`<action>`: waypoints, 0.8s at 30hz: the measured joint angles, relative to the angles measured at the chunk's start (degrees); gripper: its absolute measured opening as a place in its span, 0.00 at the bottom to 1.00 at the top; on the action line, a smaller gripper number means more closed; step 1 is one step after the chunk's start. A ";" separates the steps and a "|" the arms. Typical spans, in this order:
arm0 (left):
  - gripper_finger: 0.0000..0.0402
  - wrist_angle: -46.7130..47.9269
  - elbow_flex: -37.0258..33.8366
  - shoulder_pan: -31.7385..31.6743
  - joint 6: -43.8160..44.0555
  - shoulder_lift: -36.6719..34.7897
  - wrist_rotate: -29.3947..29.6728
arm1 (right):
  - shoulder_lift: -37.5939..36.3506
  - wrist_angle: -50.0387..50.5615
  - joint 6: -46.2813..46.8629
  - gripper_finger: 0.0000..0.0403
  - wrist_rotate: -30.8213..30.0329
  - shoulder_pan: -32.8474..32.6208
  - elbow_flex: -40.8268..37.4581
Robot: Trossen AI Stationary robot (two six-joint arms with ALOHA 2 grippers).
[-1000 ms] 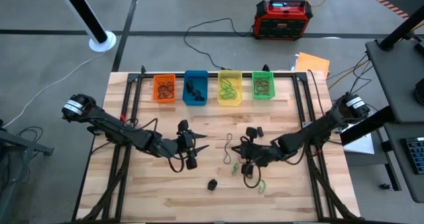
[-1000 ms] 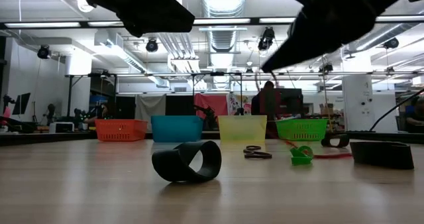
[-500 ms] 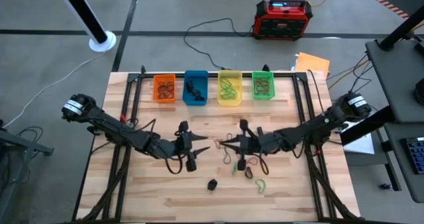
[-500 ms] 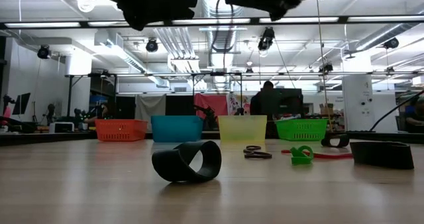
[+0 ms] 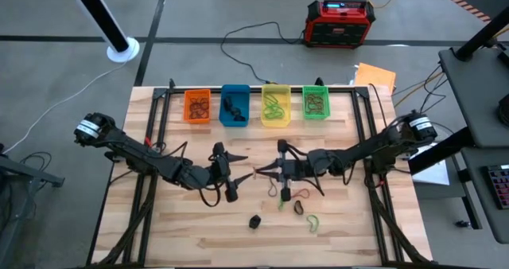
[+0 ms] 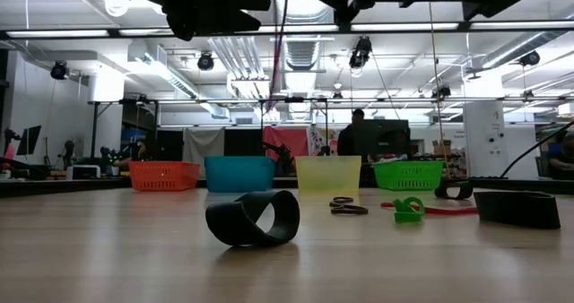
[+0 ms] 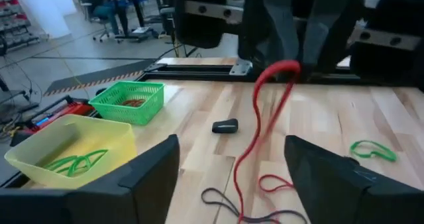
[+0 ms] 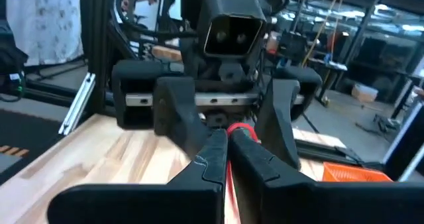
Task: Sort rubber bands into baskets
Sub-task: Put the red rubber band into the green bin
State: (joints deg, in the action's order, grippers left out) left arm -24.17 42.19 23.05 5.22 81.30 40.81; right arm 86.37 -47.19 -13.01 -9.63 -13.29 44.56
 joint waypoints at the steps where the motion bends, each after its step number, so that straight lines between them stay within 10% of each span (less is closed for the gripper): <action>1: 0.65 0.01 0.00 -0.01 -0.72 0.00 -1.25 | 0.38 -0.66 -0.18 0.02 0.72 0.35 0.15; 14: 0.70 -1.24 -0.40 -0.43 -2.56 0.04 -6.89 | 7.59 -0.50 -6.52 0.02 4.06 2.37 8.25; 24: 0.48 -0.36 -3.57 0.59 2.21 0.04 -6.88 | 6.86 -1.59 -7.78 0.02 3.64 2.64 8.85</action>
State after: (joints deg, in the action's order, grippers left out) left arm -24.53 38.63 23.64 7.43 81.34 33.93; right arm 93.23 -48.78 -20.78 -5.99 -10.65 53.41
